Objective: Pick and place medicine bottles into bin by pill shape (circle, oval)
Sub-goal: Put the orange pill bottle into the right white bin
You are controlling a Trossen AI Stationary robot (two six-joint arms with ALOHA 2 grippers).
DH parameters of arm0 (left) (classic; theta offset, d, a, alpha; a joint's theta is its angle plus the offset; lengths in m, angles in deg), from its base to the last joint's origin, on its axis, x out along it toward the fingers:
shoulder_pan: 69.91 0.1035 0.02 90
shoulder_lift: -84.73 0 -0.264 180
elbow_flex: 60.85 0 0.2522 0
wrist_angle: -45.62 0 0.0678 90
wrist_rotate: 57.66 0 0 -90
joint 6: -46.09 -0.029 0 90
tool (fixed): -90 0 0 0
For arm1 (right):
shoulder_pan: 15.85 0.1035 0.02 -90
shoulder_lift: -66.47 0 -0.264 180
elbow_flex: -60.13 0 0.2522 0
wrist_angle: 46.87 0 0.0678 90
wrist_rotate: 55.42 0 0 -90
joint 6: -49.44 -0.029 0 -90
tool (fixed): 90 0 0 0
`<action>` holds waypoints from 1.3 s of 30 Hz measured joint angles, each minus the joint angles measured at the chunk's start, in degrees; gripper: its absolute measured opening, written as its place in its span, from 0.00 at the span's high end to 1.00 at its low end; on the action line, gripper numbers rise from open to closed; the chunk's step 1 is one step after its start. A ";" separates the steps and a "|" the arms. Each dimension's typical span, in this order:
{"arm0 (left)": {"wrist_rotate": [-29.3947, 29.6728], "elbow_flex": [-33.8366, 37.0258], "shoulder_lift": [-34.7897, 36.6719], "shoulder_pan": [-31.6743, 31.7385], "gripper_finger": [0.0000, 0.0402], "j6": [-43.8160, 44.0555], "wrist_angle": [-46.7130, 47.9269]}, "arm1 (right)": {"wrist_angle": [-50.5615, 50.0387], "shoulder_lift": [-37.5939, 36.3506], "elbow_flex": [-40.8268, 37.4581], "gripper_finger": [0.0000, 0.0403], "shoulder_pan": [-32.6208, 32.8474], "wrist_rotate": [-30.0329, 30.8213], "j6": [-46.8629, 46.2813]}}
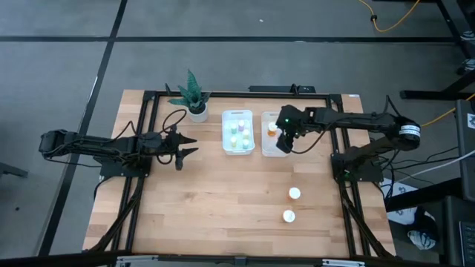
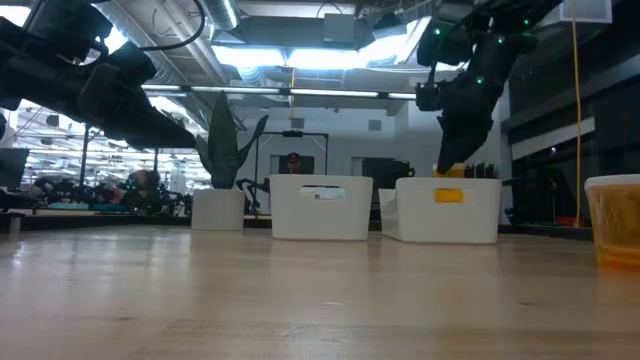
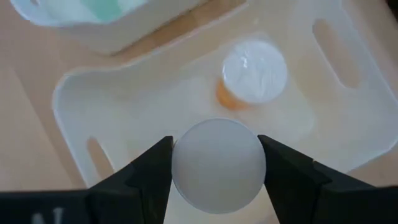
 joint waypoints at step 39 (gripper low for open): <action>0.00 0.00 0.00 -0.02 0.61 0.00 0.00 | 6.63 6.40 -0.07 0.37 -9.11 -1.11 6.27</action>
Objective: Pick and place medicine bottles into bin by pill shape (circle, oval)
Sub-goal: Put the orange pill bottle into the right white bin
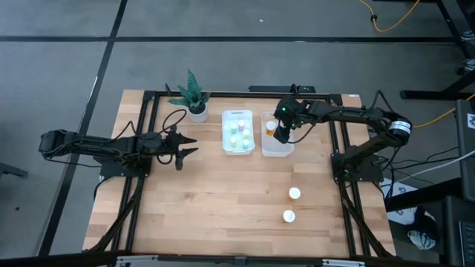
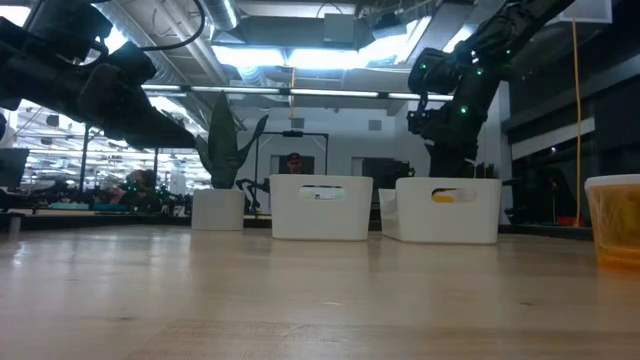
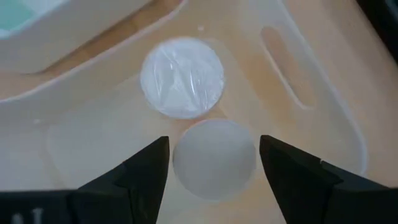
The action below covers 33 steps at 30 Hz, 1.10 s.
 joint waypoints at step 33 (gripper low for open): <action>0.00 0.00 0.00 0.02 0.61 -0.02 0.00 | -37.16 -29.37 8.96 0.42 36.02 7.93 -40.48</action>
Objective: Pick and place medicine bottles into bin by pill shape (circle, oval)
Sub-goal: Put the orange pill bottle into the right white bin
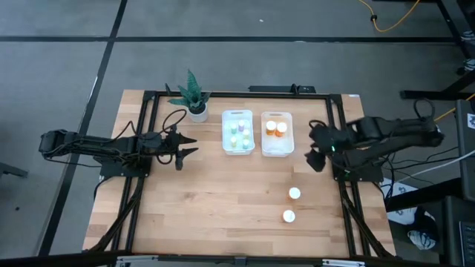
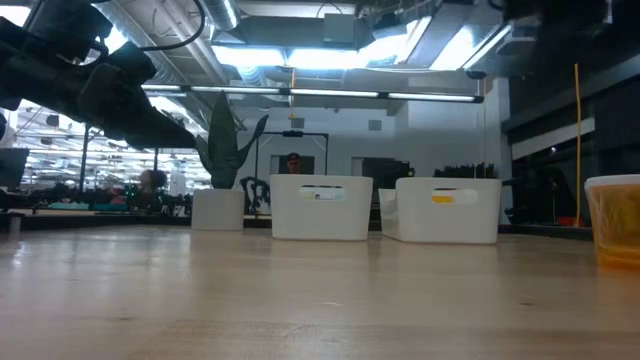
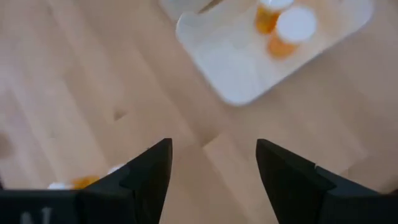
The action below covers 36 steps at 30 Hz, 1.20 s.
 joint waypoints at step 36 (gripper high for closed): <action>-0.02 0.00 0.00 -0.02 0.61 0.02 0.00 | 20.24 7.79 -25.94 0.42 31.61 -6.96 -21.42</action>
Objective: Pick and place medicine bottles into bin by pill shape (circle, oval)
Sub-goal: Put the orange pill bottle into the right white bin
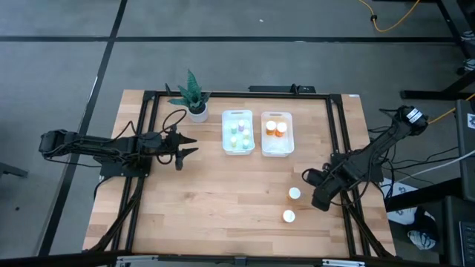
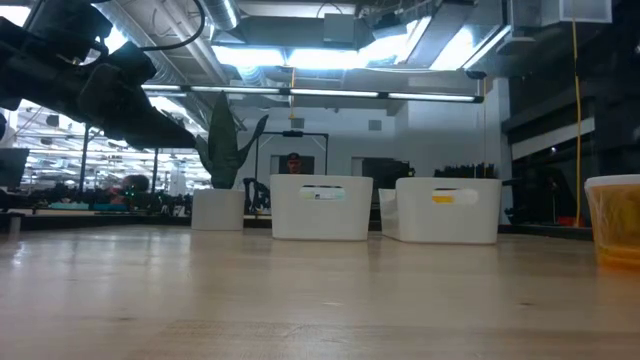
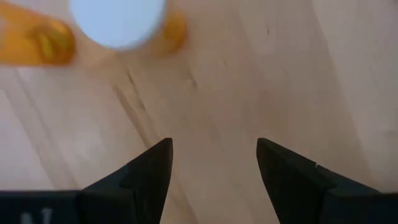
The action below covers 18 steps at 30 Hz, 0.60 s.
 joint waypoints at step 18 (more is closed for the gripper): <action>0.00 0.00 0.00 0.00 0.61 -0.02 0.00 | 5.84 -0.02 -2.31 0.30 -0.03 4.66 0.02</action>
